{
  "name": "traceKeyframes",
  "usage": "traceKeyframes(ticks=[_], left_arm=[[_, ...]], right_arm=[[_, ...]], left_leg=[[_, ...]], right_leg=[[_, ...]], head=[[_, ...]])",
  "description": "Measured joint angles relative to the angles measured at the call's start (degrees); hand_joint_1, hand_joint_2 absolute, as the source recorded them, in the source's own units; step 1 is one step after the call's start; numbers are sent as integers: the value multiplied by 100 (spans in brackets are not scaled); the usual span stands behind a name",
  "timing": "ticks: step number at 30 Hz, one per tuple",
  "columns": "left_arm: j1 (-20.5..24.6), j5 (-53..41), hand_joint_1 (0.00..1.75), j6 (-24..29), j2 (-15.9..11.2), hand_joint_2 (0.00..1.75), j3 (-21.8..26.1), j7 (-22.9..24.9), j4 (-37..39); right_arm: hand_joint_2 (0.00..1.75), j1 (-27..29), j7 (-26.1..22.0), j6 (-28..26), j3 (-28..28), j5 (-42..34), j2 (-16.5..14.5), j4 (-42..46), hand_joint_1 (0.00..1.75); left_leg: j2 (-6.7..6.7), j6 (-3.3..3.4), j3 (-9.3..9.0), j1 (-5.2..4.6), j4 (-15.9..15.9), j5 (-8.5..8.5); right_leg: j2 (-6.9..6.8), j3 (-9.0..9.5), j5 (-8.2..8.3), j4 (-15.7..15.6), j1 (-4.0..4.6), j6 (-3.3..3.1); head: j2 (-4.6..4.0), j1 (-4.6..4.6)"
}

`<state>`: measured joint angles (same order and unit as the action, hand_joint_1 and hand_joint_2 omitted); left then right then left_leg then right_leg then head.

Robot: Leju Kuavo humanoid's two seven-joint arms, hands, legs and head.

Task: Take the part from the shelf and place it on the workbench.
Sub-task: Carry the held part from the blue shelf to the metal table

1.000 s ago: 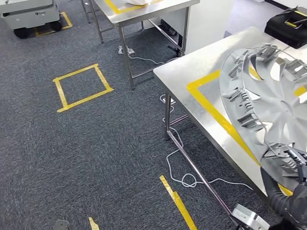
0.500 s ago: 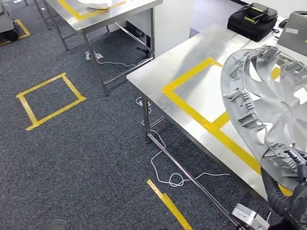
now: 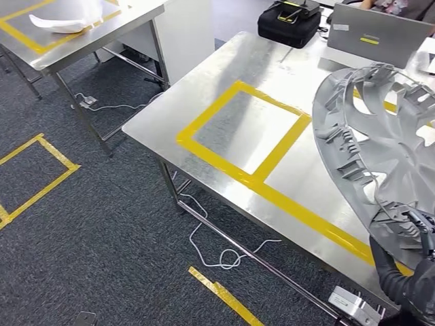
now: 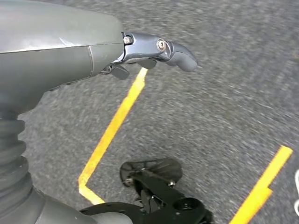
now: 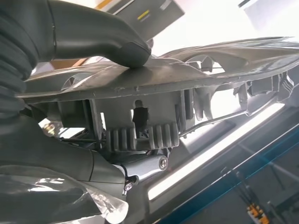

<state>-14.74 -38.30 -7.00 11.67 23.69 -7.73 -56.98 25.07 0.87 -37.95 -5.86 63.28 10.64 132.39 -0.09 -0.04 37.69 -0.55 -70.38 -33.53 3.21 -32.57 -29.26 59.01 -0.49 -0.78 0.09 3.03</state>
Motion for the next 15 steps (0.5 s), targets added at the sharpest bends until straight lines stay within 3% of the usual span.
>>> traceKeyframes(ticks=[2,3,4,6,7,9,10,12,13,14,15], left_arm=[[4,1,0,1,-4,175,3,4,0],[4,2,0,3,-8,175,7,6,-1],[2,2,0,5,-12,175,10,9,-1],[7,3,0,9,-13,175,13,13,-4],[14,2,0,10,-8,175,13,13,-5],[29,3,0,9,2,175,15,11,-7],[29,2,0,9,5,175,16,11,-7],[17,2,0,8,7,175,17,11,-7],[11,1,0,7,9,175,17,12,-7],[9,1,0,6,11,175,17,12,-7],[11,1,0,5,15,175,18,12,-7]], right_arm=[[175,-2,3,7,1,-30,0,0,175],[175,-2,6,12,3,-43,0,0,175],[175,-2,10,17,6,-55,0,-1,175],[175,8,15,24,15,-68,-1,-1,175],[175,16,16,25,20,-72,-2,-2,175],[175,5,14,26,28,-73,-2,-2,175],[175,-7,13,26,30,-73,-3,-3,175],[175,-26,14,26,34,-73,-4,-5,175],[175,-22,17,27,36,-75,-4,-7,175],[175,-17,20,27,38,-76,-4,-8,175],[175,-13,22,28,39,-78,-4,-9,175]], left_leg=[[-216,112,-206,-24,736,477],[-324,163,-290,-34,1001,589],[-400,205,-338,-42,1145,638],[-359,246,-389,-52,1224,654],[-293,251,-429,-44,1285,699],[-155,262,-512,-14,1427,748],[-88,263,-532,-7,1460,753],[53,270,-539,-4,1465,734],[128,264,-542,-1,1463,723],[201,252,-546,6,1458,711],[268,231,-552,17,1448,697]], right_leg=[[149,27,-15,-6,-3,7],[216,20,-17,-9,-13,24],[280,9,-19,-13,-31,52],[392,-19,-14,-44,-59,134],[355,-30,-28,-39,-59,167],[79,-154,-211,183,-36,222],[-101,-286,-382,458,-36,246],[-256,-631,-712,1143,-56,320],[-278,-731,-753,1342,-72,356],[-298,-726,-683,1337,-88,390],[-338,-598,-516,1099,-102,421]], head=[[0,4],[0,3],[0,2],[0,-8],[0,-8],[0,17],[0,28],[0,37],[0,37],[0,36],[0,38]])
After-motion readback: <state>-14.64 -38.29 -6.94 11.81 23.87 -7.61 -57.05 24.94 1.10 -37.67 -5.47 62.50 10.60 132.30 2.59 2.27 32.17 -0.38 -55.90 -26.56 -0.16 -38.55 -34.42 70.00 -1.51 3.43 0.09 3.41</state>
